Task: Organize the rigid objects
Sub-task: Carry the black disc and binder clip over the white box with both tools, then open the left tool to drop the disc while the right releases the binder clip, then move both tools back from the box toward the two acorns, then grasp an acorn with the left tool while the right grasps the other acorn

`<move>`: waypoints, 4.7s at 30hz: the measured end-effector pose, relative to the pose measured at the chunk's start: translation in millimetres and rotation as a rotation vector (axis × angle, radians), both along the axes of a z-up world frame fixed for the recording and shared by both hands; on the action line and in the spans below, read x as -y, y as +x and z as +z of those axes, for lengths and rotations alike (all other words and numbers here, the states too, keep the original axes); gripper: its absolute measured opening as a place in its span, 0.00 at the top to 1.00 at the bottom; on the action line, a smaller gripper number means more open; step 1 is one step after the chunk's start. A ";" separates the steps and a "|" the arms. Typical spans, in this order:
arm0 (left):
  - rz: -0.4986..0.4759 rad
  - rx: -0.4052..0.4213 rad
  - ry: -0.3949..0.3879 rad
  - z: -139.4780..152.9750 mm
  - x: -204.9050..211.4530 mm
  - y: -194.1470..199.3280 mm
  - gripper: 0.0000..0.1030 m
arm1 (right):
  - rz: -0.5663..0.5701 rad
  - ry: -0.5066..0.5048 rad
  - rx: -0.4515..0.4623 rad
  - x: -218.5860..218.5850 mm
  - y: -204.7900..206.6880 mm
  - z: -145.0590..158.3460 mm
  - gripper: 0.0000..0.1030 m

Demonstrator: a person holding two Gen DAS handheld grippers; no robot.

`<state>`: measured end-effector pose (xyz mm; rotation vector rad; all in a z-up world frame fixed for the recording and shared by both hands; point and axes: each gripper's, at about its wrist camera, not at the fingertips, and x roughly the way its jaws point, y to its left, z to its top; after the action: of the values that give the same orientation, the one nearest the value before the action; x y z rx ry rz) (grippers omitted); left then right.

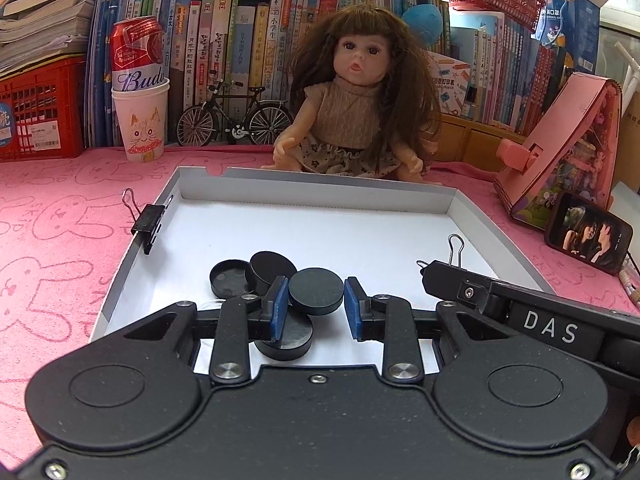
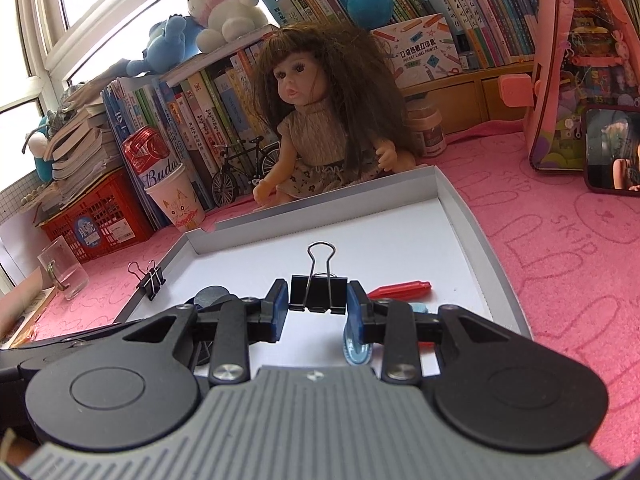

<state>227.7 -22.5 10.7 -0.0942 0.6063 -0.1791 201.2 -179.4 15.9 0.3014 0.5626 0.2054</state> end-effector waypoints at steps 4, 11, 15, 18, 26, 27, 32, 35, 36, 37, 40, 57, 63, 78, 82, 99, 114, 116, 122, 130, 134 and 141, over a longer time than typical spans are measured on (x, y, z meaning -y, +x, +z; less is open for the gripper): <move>0.003 -0.002 0.012 0.2 2.5 0.8 0.72 | -0.007 -0.008 -0.010 -0.4 1.1 -1.1 0.64; 0.006 -0.008 -0.001 1.5 2.0 0.3 0.72 | -0.022 -0.008 -0.024 0.7 1.9 -2.0 0.61; 0.016 -0.002 -0.007 4.2 -0.6 -2.3 0.67 | -0.023 -0.002 -0.009 1.9 -1.7 1.3 0.57; 0.018 0.009 -0.010 8.2 -2.5 -6.7 0.60 | -0.023 -0.009 0.003 1.8 -5.3 5.1 0.48; 0.028 0.018 -0.012 19.2 -9.7 -19.8 0.44 | -0.022 -0.018 0.034 4.5 -18.0 16.8 0.38; 0.031 0.018 -0.013 20.4 -11.1 -21.9 0.41 | -0.021 -0.018 0.038 5.0 -20.1 18.0 0.37; 0.035 0.024 -0.009 25.6 -17.4 -32.3 0.31 | -0.013 -0.035 0.055 6.3 -29.6 22.1 0.29; 0.029 0.030 -0.008 28.6 -20.1 -39.8 0.30 | -0.004 -0.056 0.069 5.3 -36.2 25.4 0.26; 0.027 0.032 -0.007 29.5 -20.9 -42.9 0.30 | -0.001 -0.062 0.073 5.1 -38.9 26.5 0.26; 0.023 0.035 -0.006 30.3 -21.7 -46.5 0.30 | 0.001 -0.067 0.076 4.9 -41.3 27.3 0.24; 0.017 0.038 -0.002 31.8 -24.0 -56.2 0.28 | 0.008 -0.082 0.080 4.8 -49.3 29.2 0.20; -0.023 0.057 -0.001 31.6 -35.9 -109.9 0.27 | 0.064 -0.128 0.105 1.8 -90.4 35.2 0.10; -0.031 0.052 0.003 27.2 -40.5 -123.0 0.27 | 0.082 -0.154 0.119 -1.8 -101.2 34.1 0.06; -0.056 0.023 0.024 11.2 -50.7 -152.5 0.26 | 0.144 -0.244 0.121 -13.1 -128.7 24.1 0.03; -0.062 0.010 0.028 5.4 -52.0 -157.4 0.26 | 0.167 -0.257 0.122 -15.3 -135.9 20.3 0.00; -0.076 0.012 0.059 -9.0 -49.7 -170.3 0.26 | 0.227 -0.286 0.072 -21.0 -153.1 0.3 0.00; -0.103 0.066 0.130 -14.0 -41.9 -183.8 0.50 | 0.268 -0.323 0.071 -28.6 -156.6 -4.3 0.02; -0.102 0.073 0.128 -14.3 -40.6 -186.9 0.54 | 0.276 -0.326 0.066 -29.1 -156.6 -5.1 0.07; -0.120 0.084 0.132 -14.2 -34.6 -192.1 0.70 | 0.299 -0.317 0.048 -30.8 -156.7 -7.7 0.21; -0.124 0.085 0.124 -14.2 -32.4 -193.7 0.79 | 0.316 -0.299 0.072 -34.0 -162.1 -7.3 0.46; -0.116 0.081 0.117 -13.5 -32.6 -193.4 0.80 | 0.311 -0.285 0.092 -35.6 -165.0 -6.7 0.62; -0.115 0.078 0.106 -11.9 -31.7 -193.2 0.80 | 0.295 -0.294 0.098 -36.3 -165.8 -5.5 0.72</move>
<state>34.6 9.2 -1.3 0.0496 0.5427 -0.2602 35.4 -143.1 10.4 -0.0785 0.5307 0.4150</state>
